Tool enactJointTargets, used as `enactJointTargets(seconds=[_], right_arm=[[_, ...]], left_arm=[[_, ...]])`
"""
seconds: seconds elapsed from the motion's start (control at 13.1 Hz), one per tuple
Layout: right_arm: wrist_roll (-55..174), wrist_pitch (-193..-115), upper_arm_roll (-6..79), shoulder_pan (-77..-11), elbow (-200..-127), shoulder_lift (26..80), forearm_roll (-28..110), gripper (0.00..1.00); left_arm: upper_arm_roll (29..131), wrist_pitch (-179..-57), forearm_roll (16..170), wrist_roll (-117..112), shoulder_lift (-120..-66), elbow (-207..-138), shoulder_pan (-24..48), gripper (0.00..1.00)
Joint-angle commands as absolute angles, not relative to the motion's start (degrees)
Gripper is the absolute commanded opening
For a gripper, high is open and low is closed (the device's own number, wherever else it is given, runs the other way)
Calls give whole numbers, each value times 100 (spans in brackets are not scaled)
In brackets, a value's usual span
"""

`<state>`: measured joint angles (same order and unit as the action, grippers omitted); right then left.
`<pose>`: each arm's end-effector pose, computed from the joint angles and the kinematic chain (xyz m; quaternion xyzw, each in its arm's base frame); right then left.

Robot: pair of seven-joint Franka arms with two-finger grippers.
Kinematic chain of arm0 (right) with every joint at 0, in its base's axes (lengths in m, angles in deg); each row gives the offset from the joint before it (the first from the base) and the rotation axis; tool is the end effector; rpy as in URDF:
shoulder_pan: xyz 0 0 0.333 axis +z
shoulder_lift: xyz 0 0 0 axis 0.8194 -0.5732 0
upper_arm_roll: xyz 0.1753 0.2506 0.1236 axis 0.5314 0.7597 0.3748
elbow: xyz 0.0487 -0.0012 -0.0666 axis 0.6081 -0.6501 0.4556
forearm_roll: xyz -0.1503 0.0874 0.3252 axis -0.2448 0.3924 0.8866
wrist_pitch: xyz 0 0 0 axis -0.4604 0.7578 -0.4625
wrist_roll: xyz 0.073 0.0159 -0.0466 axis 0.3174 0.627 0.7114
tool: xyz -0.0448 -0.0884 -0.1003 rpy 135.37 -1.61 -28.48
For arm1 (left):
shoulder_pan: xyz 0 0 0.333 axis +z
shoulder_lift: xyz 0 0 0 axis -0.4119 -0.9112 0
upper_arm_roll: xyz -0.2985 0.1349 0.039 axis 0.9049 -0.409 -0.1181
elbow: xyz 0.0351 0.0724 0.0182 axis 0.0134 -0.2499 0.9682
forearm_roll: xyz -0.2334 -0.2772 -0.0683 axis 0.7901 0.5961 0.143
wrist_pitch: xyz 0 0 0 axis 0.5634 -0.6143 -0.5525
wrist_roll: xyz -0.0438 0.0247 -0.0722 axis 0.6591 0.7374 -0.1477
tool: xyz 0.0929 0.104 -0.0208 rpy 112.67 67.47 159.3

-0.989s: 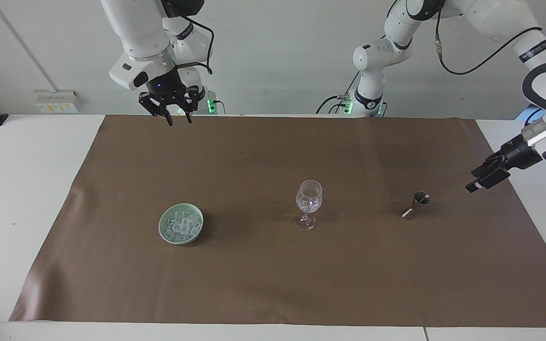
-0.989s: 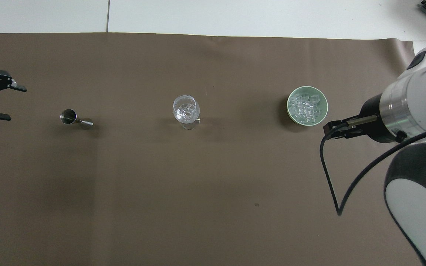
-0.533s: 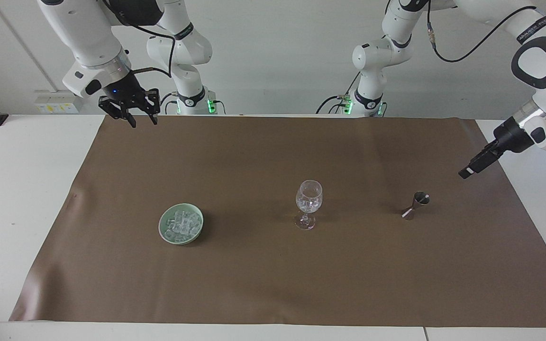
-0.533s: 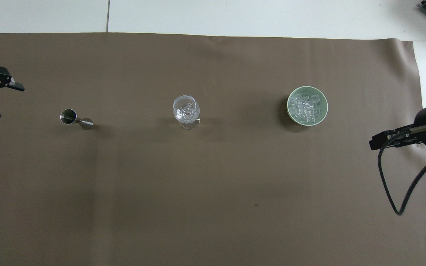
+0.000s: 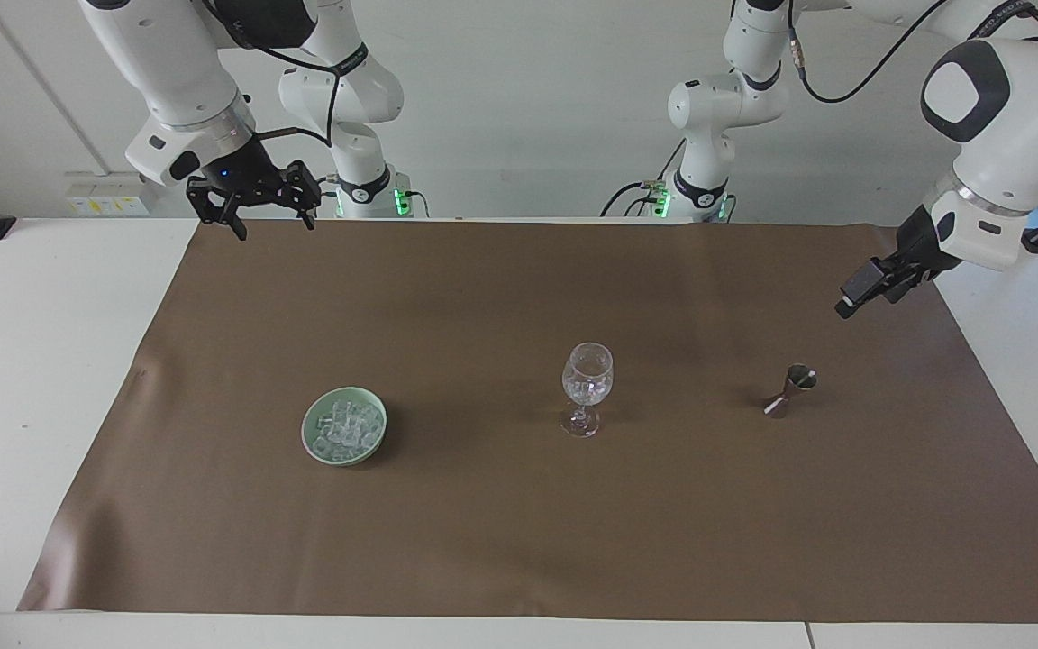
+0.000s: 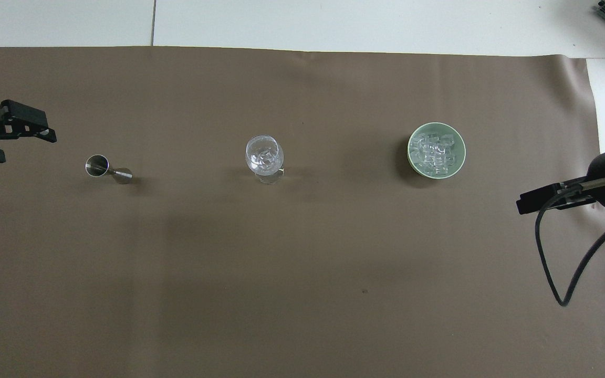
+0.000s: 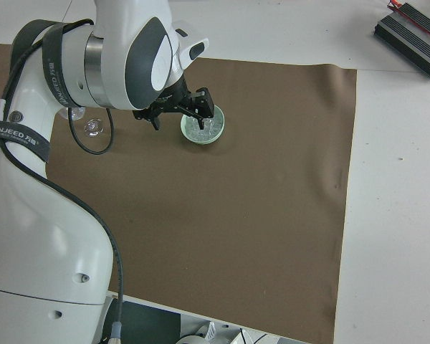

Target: Pour wine and add ice with both arms

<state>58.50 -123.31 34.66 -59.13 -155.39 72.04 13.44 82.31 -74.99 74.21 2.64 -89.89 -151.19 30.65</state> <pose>0.4955 0.0188 0.5936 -0.9960 -0.0741 0.0425 0.0248 0.5740 0.0002 0.5632 0.9927 0.1054 -0.0028 0.0587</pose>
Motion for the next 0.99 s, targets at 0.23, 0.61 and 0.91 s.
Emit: enactJointTargets(seconds=[0.23,0.61,0.91], right_arm=[[5967,-12388,3427,-6548,-15288,7150,1243,100],[6396,-12300,3418,-6663,-15244,7185,988,100],[6591,-12142,3374,-6724,-15157,7212,944,100]], left_arm=[[8173,-7414,6945,932,-8753,-15228,2617,100],[8260,-6764,6831,941,-8305,-15167,2669,100],[8384,-6614,6884,949,-7910,-15341,2757,100]])
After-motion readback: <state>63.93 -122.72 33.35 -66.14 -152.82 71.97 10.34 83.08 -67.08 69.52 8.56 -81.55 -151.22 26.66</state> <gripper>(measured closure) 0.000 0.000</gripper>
